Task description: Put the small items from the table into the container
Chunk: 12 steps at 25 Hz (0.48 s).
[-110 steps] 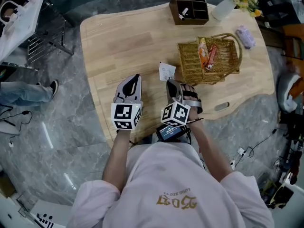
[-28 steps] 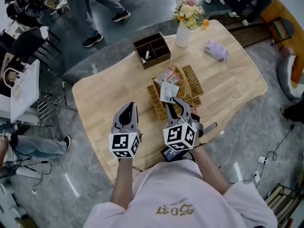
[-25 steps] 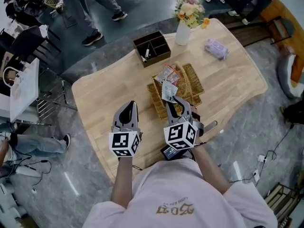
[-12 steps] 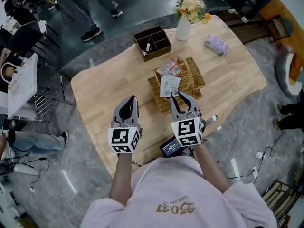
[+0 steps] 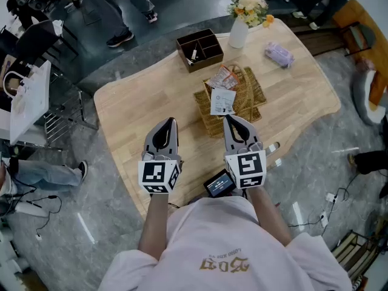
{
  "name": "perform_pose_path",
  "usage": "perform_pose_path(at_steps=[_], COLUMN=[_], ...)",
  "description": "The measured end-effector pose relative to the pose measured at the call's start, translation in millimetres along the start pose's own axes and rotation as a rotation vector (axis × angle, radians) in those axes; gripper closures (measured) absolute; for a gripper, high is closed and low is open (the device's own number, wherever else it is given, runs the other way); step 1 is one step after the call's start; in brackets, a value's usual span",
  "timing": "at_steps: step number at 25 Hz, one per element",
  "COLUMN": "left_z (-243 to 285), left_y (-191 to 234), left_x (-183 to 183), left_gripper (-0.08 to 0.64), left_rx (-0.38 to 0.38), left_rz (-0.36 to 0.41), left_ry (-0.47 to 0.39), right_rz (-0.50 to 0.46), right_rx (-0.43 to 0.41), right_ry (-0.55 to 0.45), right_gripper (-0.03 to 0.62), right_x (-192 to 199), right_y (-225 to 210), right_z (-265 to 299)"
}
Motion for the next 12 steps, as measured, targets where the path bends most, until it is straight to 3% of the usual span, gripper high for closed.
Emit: perform_pose_path(at_steps=[12], left_z=[-36], left_y=[0], left_x=[-45], left_gripper=[0.552], left_rx=[-0.019], left_rz=[0.075], left_ry=[-0.133], right_rz=[0.082], right_rx=[-0.004], right_ry=[-0.130], right_gripper=[0.577], right_x=[-29], right_y=[19], right_z=[-34])
Point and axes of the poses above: the fingertips, and each gripper's own axes: z forward along the fingers, y to its left, x out of its underside, the point moved 5 cm from there along -z, backward along the fingers, and after that the axes turned 8 degrees about z, right-handed, at the moved point
